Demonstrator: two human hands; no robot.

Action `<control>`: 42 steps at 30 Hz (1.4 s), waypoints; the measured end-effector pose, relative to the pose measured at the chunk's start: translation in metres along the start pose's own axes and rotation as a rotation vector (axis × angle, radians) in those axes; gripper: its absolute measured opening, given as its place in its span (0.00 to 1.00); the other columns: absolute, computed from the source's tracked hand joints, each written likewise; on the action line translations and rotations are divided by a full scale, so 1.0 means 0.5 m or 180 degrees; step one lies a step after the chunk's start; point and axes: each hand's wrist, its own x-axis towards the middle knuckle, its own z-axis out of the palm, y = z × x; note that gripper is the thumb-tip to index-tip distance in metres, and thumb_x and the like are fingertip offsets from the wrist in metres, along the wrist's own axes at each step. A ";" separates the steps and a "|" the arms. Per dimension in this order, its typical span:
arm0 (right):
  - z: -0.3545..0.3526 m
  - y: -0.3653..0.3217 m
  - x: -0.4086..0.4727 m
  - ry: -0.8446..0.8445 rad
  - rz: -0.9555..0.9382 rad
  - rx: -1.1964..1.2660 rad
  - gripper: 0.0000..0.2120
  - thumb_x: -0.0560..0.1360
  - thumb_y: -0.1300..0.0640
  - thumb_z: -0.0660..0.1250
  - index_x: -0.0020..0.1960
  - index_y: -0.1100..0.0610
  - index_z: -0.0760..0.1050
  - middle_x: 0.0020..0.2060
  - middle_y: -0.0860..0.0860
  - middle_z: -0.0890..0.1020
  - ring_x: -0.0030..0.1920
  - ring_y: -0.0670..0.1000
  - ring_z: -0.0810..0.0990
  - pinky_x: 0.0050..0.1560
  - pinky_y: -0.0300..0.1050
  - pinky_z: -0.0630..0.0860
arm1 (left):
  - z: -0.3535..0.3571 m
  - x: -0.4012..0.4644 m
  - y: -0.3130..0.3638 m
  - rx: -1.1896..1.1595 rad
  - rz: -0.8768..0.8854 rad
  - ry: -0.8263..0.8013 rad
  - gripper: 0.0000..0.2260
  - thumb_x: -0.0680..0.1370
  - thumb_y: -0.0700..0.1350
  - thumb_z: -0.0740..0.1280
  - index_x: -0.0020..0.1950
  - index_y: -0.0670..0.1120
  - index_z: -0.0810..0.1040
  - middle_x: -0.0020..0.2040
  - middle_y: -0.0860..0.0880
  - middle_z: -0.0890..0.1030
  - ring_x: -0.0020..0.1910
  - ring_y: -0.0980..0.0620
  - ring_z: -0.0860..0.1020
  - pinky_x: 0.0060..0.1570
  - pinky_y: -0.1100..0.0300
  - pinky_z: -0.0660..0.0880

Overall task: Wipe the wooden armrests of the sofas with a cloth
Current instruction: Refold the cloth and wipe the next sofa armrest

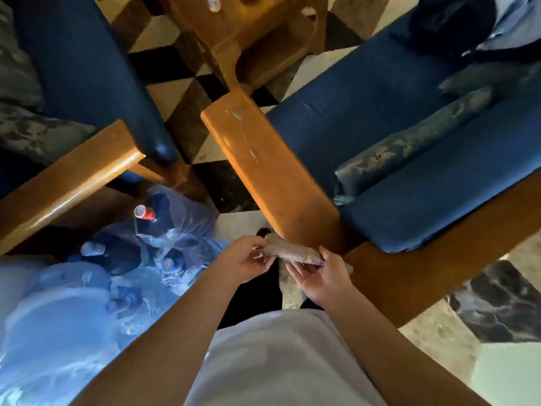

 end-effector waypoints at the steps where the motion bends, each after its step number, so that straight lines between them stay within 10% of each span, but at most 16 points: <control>1: 0.010 -0.006 0.013 0.0024 -0.0045 0.0107 0.19 0.86 0.51 0.57 0.69 0.63 0.70 0.66 0.61 0.75 0.69 0.62 0.75 0.69 0.61 0.71 | 0.013 0.023 0.022 0.0176 -0.0080 -0.0038 0.05 0.79 0.29 0.62 0.49 0.37 0.74 0.49 0.37 0.75 0.43 0.42 0.78 0.34 0.55 0.80; 5: 0.061 -0.012 0.065 0.0213 -0.0320 0.0349 0.15 0.86 0.53 0.56 0.52 0.64 0.73 0.51 0.62 0.79 0.56 0.62 0.79 0.69 0.60 0.71 | 0.054 0.105 0.098 0.0629 -0.0324 -0.0118 0.05 0.79 0.29 0.61 0.51 0.37 0.74 0.48 0.37 0.77 0.41 0.43 0.80 0.30 0.57 0.81; 10: 0.156 -0.041 0.148 0.1060 -0.0942 0.0468 0.12 0.85 0.56 0.59 0.62 0.64 0.71 0.57 0.64 0.78 0.67 0.65 0.76 0.54 0.56 0.78 | 0.094 0.214 0.207 0.1478 -0.0752 -0.0414 0.06 0.79 0.29 0.60 0.49 0.37 0.74 0.48 0.36 0.77 0.44 0.40 0.80 0.29 0.52 0.83; 18: 0.247 -0.032 0.234 0.2027 -0.1022 -0.0376 0.19 0.82 0.49 0.64 0.68 0.59 0.73 0.45 0.52 0.76 0.46 0.53 0.77 0.53 0.52 0.73 | 0.126 0.291 0.407 0.2614 -0.1020 -0.0718 0.14 0.83 0.43 0.63 0.68 0.42 0.70 0.56 0.34 0.82 0.47 0.39 0.84 0.41 0.49 0.82; 32: 0.416 -0.035 0.329 0.1874 -0.1540 -0.0642 0.34 0.81 0.45 0.65 0.81 0.55 0.57 0.70 0.58 0.74 0.70 0.63 0.73 0.74 0.62 0.67 | 0.075 0.274 0.689 0.2738 -0.0070 -0.0371 0.13 0.85 0.46 0.62 0.68 0.45 0.73 0.52 0.38 0.84 0.50 0.41 0.85 0.47 0.50 0.83; 37: 0.495 -0.041 0.366 0.1907 -0.1690 -0.0931 0.34 0.81 0.43 0.63 0.82 0.51 0.56 0.78 0.54 0.67 0.75 0.61 0.68 0.76 0.61 0.64 | 0.068 0.333 0.770 0.5837 0.1340 -0.0434 0.17 0.82 0.49 0.64 0.70 0.50 0.73 0.61 0.50 0.79 0.59 0.47 0.79 0.58 0.51 0.77; 42: 0.574 -0.041 0.403 0.2188 -0.1973 -0.0916 0.34 0.82 0.43 0.61 0.83 0.48 0.53 0.81 0.51 0.61 0.78 0.59 0.64 0.77 0.63 0.62 | 0.060 0.431 0.901 0.7032 0.2158 -0.0407 0.29 0.80 0.51 0.68 0.79 0.49 0.62 0.70 0.44 0.71 0.68 0.41 0.71 0.66 0.44 0.73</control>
